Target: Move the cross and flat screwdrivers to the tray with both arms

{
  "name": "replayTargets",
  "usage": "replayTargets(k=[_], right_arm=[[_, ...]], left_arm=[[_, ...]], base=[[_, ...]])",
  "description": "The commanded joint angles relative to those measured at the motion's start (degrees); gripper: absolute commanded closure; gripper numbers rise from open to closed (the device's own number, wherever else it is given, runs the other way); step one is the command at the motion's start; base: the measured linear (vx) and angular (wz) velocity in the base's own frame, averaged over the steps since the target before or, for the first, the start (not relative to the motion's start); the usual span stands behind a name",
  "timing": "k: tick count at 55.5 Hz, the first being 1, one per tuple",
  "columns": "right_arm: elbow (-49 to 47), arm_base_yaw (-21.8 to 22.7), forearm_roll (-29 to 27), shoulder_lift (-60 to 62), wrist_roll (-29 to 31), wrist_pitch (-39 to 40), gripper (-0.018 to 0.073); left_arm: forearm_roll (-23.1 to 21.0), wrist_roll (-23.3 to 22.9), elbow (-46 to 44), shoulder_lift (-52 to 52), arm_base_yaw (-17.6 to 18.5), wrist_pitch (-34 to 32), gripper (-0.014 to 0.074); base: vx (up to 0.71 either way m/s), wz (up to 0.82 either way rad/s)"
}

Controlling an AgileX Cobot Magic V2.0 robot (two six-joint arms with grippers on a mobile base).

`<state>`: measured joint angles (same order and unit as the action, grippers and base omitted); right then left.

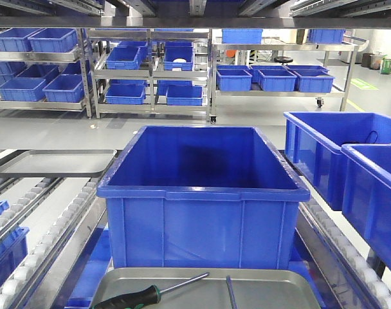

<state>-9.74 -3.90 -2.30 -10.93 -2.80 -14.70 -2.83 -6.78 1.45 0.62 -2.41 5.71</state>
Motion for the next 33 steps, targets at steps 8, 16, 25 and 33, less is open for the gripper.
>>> replayTargets(k=[8, 16, 25, 33], right_arm=[[6.8, 3.5, 7.6, 12.2, -0.1, 6.3, 0.0570], [12.0, 3.5, 7.3, 11.7, -0.7, 13.1, 0.0570], [11.9, 3.5, 7.3, 11.7, -0.6, 13.3, 0.0568], [11.9, 3.5, 7.3, 11.7, -0.6, 13.3, 0.0567]], left_arm=[[0.0, -0.5, -1.4, 0.7, 0.0, -4.6, 0.0602], [0.0, -0.5, -1.4, 0.8, 0.0, -4.5, 0.0602], [0.0, -0.5, -1.4, 0.8, 0.0, -4.5, 0.0602], [0.0, -0.5, -1.4, 0.8, 0.0, -4.5, 0.0602]], base=[[0.00, 0.00], [0.00, 0.00], [0.00, 0.00], [0.00, 0.00]])
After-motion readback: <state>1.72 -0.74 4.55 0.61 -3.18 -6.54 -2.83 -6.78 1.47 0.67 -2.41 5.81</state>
